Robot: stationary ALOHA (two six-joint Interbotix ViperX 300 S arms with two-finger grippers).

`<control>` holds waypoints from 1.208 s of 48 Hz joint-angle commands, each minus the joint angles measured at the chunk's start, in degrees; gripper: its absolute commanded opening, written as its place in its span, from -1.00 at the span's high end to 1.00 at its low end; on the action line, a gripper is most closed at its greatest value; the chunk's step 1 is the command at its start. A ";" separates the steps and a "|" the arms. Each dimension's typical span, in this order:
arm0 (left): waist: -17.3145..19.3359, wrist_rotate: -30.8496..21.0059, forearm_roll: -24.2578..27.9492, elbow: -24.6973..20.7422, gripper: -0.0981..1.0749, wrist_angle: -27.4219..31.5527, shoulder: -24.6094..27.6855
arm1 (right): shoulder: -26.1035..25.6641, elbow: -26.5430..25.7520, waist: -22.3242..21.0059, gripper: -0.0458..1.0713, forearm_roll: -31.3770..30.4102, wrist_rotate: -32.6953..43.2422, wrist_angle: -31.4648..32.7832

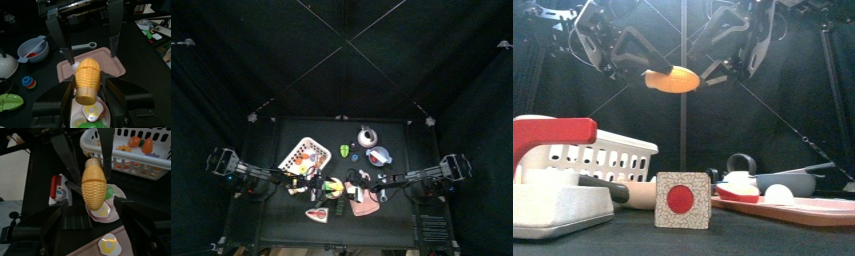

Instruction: Hand over corn

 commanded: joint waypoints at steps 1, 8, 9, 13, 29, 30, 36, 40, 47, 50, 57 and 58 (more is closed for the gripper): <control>-0.09 0.00 0.18 -1.32 -0.42 -0.62 -0.26 | -0.70 -2.02 -0.44 -0.95 -0.35 -0.09 0.09; 0.00 0.09 0.18 -1.23 -0.42 -1.41 -0.26 | 1.23 -3.34 -1.05 -0.95 -0.62 -0.09 0.18; 0.00 0.09 0.18 -1.23 -0.42 -1.58 -0.26 | 1.58 -3.52 -1.14 -0.95 -0.62 -0.09 0.18; -0.09 -0.09 0.18 -1.23 -0.42 -1.85 -0.26 | 3.34 -4.39 -1.23 -0.95 -0.53 0.00 0.18; -0.18 -0.09 0.18 -1.05 -0.42 -1.85 -0.26 | 4.92 -6.50 -0.79 -0.77 -0.09 0.00 0.18; -0.18 -0.09 0.18 -1.05 -0.42 -1.85 -0.26 | 4.92 -6.42 -0.88 -0.73 0.00 0.00 0.26; -0.09 -0.09 0.18 -0.97 -0.42 -1.85 -0.18 | 4.92 -6.24 -0.79 -0.55 0.26 0.00 0.26; -0.18 0.00 0.18 -0.88 -0.43 -1.93 -0.18 | 4.83 -6.06 -0.88 -0.43 0.26 0.00 0.18; -0.18 0.00 0.09 -0.88 -0.45 -1.93 -0.26 | 4.92 -5.89 -0.88 -0.24 0.70 0.00 0.18; -0.18 -0.09 0.18 -0.88 -0.46 -1.85 -0.26 | 4.92 -5.89 -0.88 -0.19 0.79 0.00 0.18; -0.18 -0.18 0.00 -0.97 -0.54 -1.93 -0.26 | 4.83 -5.54 -0.97 -0.16 1.41 0.00 0.18; -0.18 -0.18 0.09 -0.97 -0.55 -1.85 -0.26 | 4.92 -5.54 -1.05 -0.16 1.49 0.09 0.18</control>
